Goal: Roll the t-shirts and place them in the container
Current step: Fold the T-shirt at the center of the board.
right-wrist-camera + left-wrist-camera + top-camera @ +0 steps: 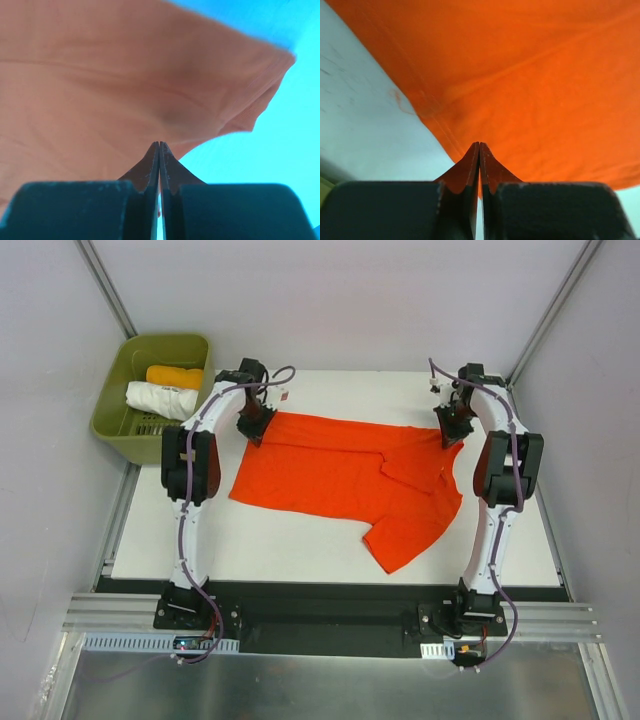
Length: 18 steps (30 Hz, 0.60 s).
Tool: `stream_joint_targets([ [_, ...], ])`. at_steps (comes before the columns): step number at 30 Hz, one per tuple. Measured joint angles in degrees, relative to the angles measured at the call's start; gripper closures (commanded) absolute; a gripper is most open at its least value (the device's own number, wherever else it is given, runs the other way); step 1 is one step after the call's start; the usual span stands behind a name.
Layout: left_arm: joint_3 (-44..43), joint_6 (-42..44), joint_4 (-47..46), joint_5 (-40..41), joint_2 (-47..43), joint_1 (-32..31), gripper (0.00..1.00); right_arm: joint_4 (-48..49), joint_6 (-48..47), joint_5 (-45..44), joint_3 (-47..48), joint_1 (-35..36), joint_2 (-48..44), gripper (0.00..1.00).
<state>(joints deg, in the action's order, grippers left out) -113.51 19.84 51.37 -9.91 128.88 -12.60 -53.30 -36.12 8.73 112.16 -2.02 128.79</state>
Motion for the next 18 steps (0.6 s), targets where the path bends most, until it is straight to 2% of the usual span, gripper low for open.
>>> stream_joint_targets([
  [13, -15.4, 1.9, 1.3, 3.5, 12.2, 0.3, 1.00, 0.5, -4.8, -4.9, 11.6, 0.0, 10.6, 0.99],
  [18, -18.4, 2.3, 2.6, 4.9, 15.0, 0.5, 1.00, 0.9, -6.7, -6.2, 17.4, 0.1, 13.9, 0.99],
])
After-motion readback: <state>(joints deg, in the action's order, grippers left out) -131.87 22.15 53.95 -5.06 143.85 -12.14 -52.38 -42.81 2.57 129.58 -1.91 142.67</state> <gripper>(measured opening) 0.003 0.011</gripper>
